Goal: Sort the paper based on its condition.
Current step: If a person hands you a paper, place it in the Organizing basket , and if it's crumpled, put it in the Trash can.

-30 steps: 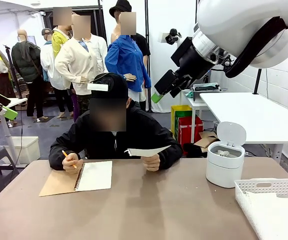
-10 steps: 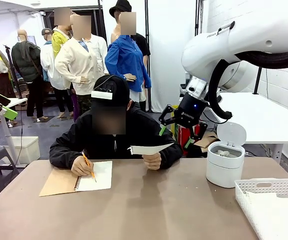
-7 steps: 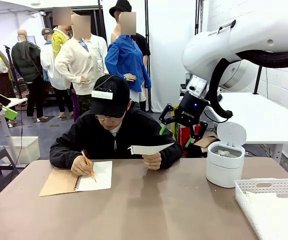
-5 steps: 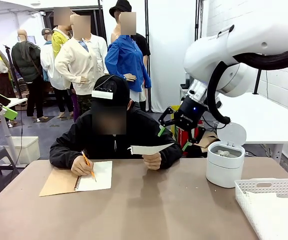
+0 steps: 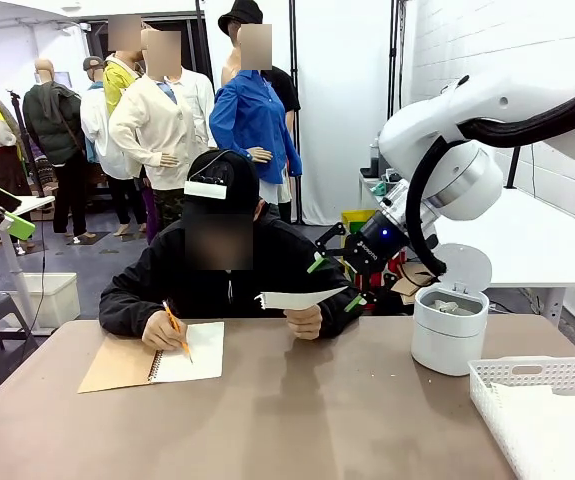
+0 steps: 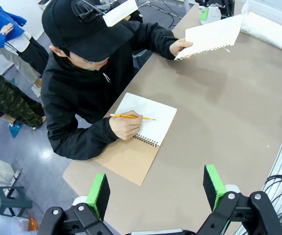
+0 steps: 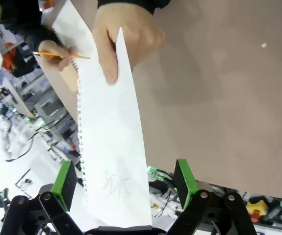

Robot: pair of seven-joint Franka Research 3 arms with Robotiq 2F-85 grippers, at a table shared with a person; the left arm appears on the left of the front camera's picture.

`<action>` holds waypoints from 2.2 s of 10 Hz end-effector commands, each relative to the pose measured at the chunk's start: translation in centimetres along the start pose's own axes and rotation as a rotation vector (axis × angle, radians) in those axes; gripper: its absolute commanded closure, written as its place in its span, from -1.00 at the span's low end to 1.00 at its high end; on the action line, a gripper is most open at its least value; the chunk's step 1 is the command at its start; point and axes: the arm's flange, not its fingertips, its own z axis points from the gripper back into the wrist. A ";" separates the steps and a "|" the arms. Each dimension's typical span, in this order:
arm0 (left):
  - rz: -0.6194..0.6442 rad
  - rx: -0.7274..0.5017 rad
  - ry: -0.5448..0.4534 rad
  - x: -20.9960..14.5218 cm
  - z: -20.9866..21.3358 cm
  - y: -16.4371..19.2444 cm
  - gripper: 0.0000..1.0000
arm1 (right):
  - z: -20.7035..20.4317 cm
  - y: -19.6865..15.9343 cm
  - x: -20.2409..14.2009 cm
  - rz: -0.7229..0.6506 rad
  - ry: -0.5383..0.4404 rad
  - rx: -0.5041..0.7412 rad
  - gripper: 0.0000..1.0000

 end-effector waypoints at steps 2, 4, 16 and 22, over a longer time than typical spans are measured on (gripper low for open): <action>0.002 0.009 -0.004 0.0 0.0 0.1 -1.00 | -2.6 -0.2 1.6 -0.050 0.108 0.070 -1.00; 0.002 0.009 -0.004 0.0 0.0 0.1 -1.00 | -3.5 -0.7 2.2 -0.057 0.129 0.084 -1.00; 0.002 0.009 -0.004 0.0 0.0 0.1 -1.00 | -3.0 -0.9 2.0 -0.009 0.161 0.151 1.00; 0.002 0.009 -0.004 0.0 0.0 0.1 -1.00 | -2.0 -0.6 0.3 0.029 0.167 0.136 1.00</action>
